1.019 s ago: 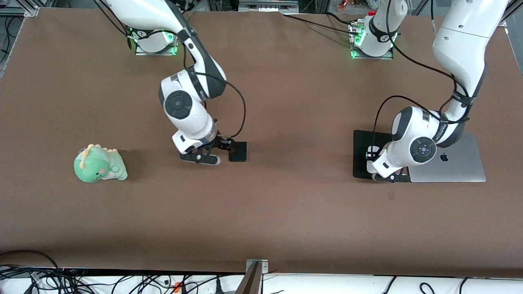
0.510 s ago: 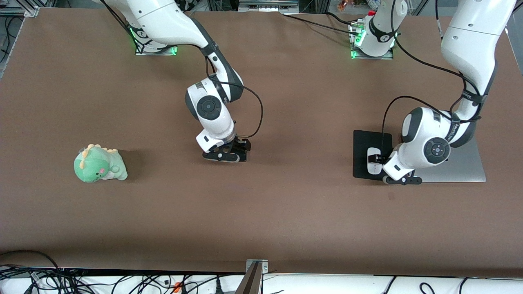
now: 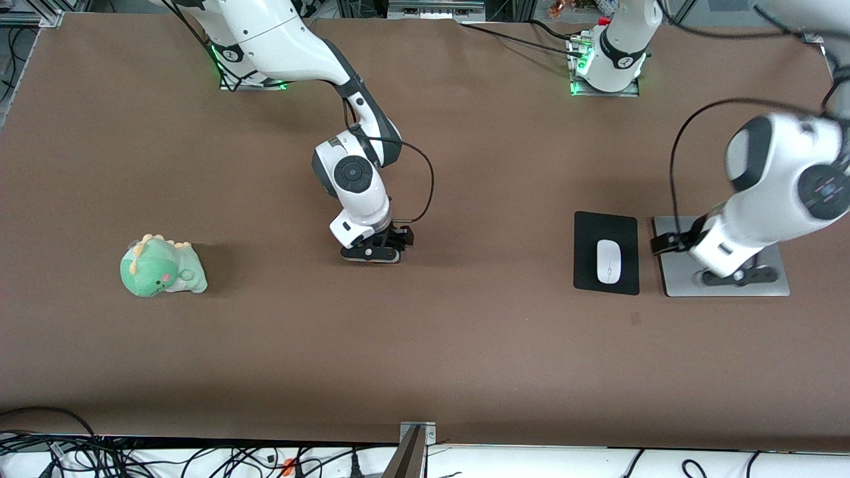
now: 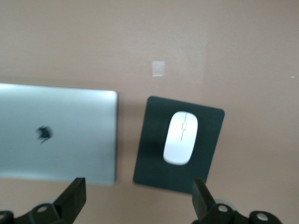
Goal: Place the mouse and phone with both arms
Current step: 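Set the mouse on the pad while the right gripper grasps the phone, then carry the phone toward the plush toy while the left gripper withdraws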
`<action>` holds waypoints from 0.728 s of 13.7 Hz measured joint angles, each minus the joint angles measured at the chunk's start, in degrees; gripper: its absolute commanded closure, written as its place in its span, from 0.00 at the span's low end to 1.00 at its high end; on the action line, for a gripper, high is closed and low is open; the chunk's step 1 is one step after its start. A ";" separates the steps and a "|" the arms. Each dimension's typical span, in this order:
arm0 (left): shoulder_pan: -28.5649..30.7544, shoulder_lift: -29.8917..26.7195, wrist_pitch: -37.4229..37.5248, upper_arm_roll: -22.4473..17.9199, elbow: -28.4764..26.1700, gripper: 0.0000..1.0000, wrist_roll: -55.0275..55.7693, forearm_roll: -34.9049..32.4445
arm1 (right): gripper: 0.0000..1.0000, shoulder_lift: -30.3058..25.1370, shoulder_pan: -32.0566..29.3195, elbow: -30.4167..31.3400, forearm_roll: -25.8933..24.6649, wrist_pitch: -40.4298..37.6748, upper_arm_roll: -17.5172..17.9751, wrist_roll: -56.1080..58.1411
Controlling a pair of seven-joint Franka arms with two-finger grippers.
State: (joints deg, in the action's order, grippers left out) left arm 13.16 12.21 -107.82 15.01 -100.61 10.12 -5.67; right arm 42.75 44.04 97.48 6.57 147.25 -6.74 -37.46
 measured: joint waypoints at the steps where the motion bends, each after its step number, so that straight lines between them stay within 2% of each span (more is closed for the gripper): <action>1: 0.57 -3.60 2.91 -0.05 0.17 0.00 -0.03 0.19 | 0.00 0.57 0.26 0.00 -0.23 1.09 -0.04 0.00; 2: 0.99 -7.00 5.63 -0.13 0.43 0.00 -0.44 0.21 | 0.03 1.02 0.43 0.00 -0.85 1.77 -0.11 0.00; 3: 1.39 -9.86 7.89 -0.18 0.89 0.00 -1.64 0.23 | 0.17 1.22 0.49 0.00 -1.51 1.89 -0.19 -0.01; 4: 1.95 -11.87 10.03 -0.23 1.70 0.00 -3.12 0.28 | 0.37 1.24 0.51 0.01 -1.93 1.90 -0.22 -0.01; 5: 2.74 -12.98 12.23 -0.32 2.81 0.00 -4.22 0.64 | 0.54 1.22 0.53 0.00 -2.17 1.94 -0.24 0.01; 6: 3.48 -13.31 14.30 -0.43 4.16 0.00 -4.89 1.54 | 0.65 1.09 0.54 -0.12 -2.25 1.97 -0.25 0.06; 7: 3.89 -13.20 15.68 -0.61 5.60 0.00 -5.04 2.11 | 0.74 0.67 0.56 -0.14 -2.27 1.68 -0.28 0.08; 10: 4.13 -12.39 16.68 -0.54 8.81 0.00 -4.86 2.46 | 0.85 0.65 0.51 -1.01 -2.31 -1.06 -0.56 0.56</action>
State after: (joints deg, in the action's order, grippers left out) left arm 17.29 -0.18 -91.14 14.47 -91.81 5.26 -3.21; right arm 43.40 44.55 96.46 4.26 146.20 -7.29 -36.91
